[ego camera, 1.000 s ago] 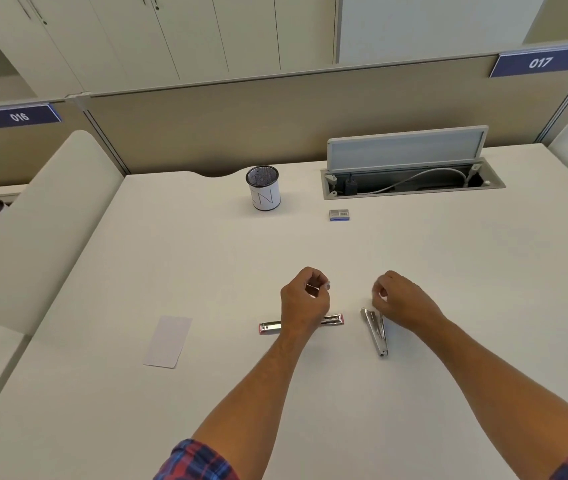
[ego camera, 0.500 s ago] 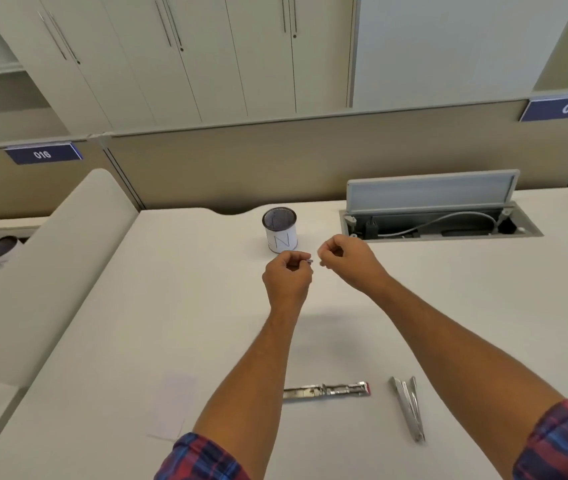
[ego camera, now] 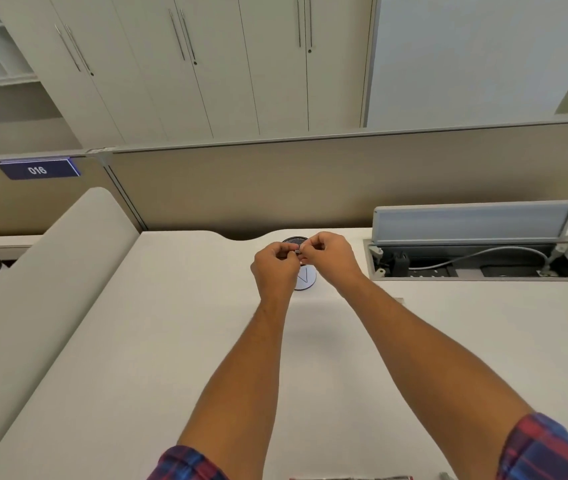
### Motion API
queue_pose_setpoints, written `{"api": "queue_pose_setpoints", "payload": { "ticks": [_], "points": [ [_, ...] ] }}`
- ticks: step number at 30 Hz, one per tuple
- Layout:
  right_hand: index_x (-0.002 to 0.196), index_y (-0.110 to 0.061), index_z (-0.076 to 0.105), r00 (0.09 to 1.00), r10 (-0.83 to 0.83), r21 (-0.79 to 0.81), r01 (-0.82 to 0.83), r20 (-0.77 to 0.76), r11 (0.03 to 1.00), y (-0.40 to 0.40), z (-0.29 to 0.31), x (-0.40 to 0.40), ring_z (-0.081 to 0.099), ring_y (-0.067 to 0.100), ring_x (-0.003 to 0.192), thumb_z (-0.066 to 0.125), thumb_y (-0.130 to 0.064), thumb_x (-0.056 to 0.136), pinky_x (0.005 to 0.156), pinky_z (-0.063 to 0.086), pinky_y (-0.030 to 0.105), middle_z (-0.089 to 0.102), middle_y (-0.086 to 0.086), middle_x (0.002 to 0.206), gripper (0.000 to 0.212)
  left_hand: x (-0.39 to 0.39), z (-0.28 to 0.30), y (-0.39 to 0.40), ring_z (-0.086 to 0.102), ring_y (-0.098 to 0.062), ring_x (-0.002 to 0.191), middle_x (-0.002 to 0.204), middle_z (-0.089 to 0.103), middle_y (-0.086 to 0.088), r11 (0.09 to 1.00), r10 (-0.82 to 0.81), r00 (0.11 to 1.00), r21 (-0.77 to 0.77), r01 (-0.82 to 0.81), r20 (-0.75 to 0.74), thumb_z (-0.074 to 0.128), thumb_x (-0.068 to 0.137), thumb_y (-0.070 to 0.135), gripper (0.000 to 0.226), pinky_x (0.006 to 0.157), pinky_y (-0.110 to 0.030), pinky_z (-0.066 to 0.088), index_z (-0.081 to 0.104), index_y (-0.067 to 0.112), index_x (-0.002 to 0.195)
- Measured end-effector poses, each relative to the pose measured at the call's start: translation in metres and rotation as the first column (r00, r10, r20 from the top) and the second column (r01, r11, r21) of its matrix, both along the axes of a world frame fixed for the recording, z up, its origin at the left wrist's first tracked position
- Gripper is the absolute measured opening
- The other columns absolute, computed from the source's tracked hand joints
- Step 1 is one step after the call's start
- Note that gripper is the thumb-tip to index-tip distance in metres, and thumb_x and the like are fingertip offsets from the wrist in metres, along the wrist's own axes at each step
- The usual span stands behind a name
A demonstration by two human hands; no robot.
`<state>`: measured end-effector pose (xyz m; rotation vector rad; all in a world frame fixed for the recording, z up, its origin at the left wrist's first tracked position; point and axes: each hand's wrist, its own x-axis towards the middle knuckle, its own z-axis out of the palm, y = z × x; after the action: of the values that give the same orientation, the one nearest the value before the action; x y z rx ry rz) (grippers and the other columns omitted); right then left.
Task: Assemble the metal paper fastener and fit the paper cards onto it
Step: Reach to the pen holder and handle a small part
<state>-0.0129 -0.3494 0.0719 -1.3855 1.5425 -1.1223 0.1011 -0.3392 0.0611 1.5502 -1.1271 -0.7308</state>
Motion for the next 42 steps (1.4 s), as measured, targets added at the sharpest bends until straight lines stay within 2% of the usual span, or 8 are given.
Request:
{"api": "queue_pose_setpoints", "payload": {
  "ticks": [5,10,16,23,28,36,42],
  "points": [
    [0.094,-0.004,0.07,0.999,-0.031,0.055,0.029,0.034,0.998,-0.019,-0.01,0.008,0.077,0.018,0.081,0.063,-0.01,0.092,0.086,0.063,0.039,0.077,0.009,0.089,0.01,0.008,-0.008,-0.015,0.073,-0.015,0.075,0.083,0.077,0.0,0.999,-0.037,0.996,-0.002,0.037,0.08,0.067,0.083,0.003,0.018,0.075,-0.031,0.063,0.079,0.013,0.09],
    [0.095,-0.004,0.069,0.999,-0.046,0.073,0.045,0.016,0.996,-0.029,-0.019,0.008,0.077,0.017,0.079,0.063,-0.009,0.093,0.084,0.063,0.035,0.077,0.011,0.092,0.008,0.01,-0.015,-0.027,0.072,-0.018,0.084,0.092,0.078,-0.003,0.996,-0.089,0.978,0.02,0.087,0.189,0.068,0.084,0.006,0.018,0.082,-0.032,0.062,0.079,0.011,0.098],
    [0.093,-0.007,0.071,0.99,-0.024,0.053,0.031,-0.14,0.998,-0.035,-0.022,0.003,0.075,0.018,0.08,0.065,-0.01,0.094,0.084,0.063,0.034,0.075,0.008,0.089,0.006,0.007,-0.021,-0.032,0.071,-0.017,0.082,0.093,0.078,-0.002,0.993,-0.12,0.945,0.028,0.117,0.304,0.07,0.084,0.01,0.018,0.077,-0.025,0.057,0.079,0.015,0.099],
    [0.09,-0.008,0.072,0.971,-0.021,0.03,0.029,-0.238,0.999,-0.035,-0.02,0.005,0.073,0.021,0.082,0.066,-0.009,0.094,0.086,0.062,0.037,0.075,0.009,0.09,0.007,0.006,-0.021,-0.034,0.072,-0.02,0.084,0.094,0.077,-0.003,0.992,-0.123,0.926,0.033,0.119,0.357,0.07,0.085,0.009,0.018,0.079,-0.032,0.061,0.076,0.014,0.101],
    [0.093,-0.007,0.077,0.957,-0.019,0.013,0.024,-0.288,1.0,-0.036,-0.02,0.005,0.073,0.023,0.085,0.065,-0.007,0.095,0.089,0.061,0.039,0.076,0.011,0.094,0.013,0.008,-0.022,-0.038,0.071,-0.02,0.088,0.1,0.078,-0.003,0.994,-0.113,0.916,0.039,0.106,0.385,0.069,0.088,0.009,0.02,0.082,-0.029,0.058,0.077,0.015,0.105],
    [0.113,-0.007,0.077,0.935,0.016,0.005,-0.016,-0.353,1.0,-0.032,-0.023,0.008,0.07,0.026,0.093,0.059,-0.007,0.1,0.096,0.057,0.036,0.076,0.014,0.109,0.022,0.008,-0.024,-0.037,0.069,-0.021,0.092,0.106,0.077,-0.006,0.995,-0.094,0.92,0.023,0.093,0.38,0.068,0.091,0.009,0.021,0.08,-0.02,0.046,0.077,0.013,0.109],
    [0.111,-0.01,0.078,0.944,0.005,-0.041,-0.02,-0.33,0.999,-0.026,-0.023,0.003,0.07,0.023,0.097,0.063,-0.006,0.097,0.1,0.055,0.038,0.077,0.01,0.109,0.021,0.007,-0.025,-0.031,0.07,-0.02,0.095,0.105,0.076,-0.004,0.993,-0.09,0.907,-0.038,0.116,0.412,0.067,0.091,0.008,0.019,0.081,-0.02,0.05,0.077,0.014,0.107]
  ]
}}
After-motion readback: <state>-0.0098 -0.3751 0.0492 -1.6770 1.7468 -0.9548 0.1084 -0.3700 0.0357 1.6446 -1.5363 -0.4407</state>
